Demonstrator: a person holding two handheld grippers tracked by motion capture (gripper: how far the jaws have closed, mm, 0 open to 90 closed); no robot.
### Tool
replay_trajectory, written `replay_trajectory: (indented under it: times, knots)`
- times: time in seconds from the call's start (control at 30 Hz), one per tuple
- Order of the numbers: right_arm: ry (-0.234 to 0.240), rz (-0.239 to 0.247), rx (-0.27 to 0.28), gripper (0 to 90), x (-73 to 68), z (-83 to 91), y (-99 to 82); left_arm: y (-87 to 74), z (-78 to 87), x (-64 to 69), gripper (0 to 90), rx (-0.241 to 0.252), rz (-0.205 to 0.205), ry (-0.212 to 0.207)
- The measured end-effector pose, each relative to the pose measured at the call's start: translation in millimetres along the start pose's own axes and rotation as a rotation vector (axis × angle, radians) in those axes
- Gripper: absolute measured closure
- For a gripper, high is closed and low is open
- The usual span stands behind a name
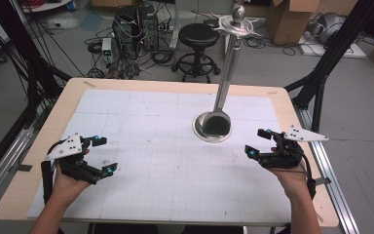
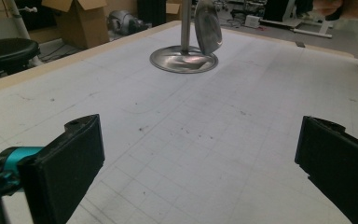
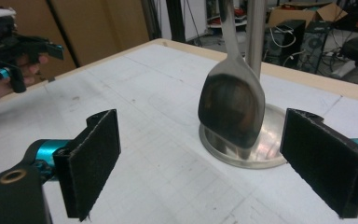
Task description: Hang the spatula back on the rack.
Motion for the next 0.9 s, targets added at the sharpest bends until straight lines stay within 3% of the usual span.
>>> replay_trajectory:
  times: [0.33,0.6,0.9]
  knots:
    - [-0.005,-0.021,0.003,9.7,4.6,1.3,-12.2,-1.7,-5.6,-0.6,1.7,0.004,0.019,-0.024]
    - [-0.045,-0.002,0.001,8.9,7.9,2.2,-16.6,-4.2,-5.5,0.4,1.7,-0.005,0.024,-0.028]
    - [-0.045,-0.012,-0.013,8.9,11.3,-1.4,-18.2,-6.7,-2.7,1.0,1.7,-0.012,0.030,-0.022]
Point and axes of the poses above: each handheld gripper's, and its own axes: z roughly backward along the jaws, y roughly out of its top, x roughly to its right, the point moved 6 cm from there along -z, roughly forward along the jaws, and after that the axes turned 5 degrees about -x, right-handed, at the moved point
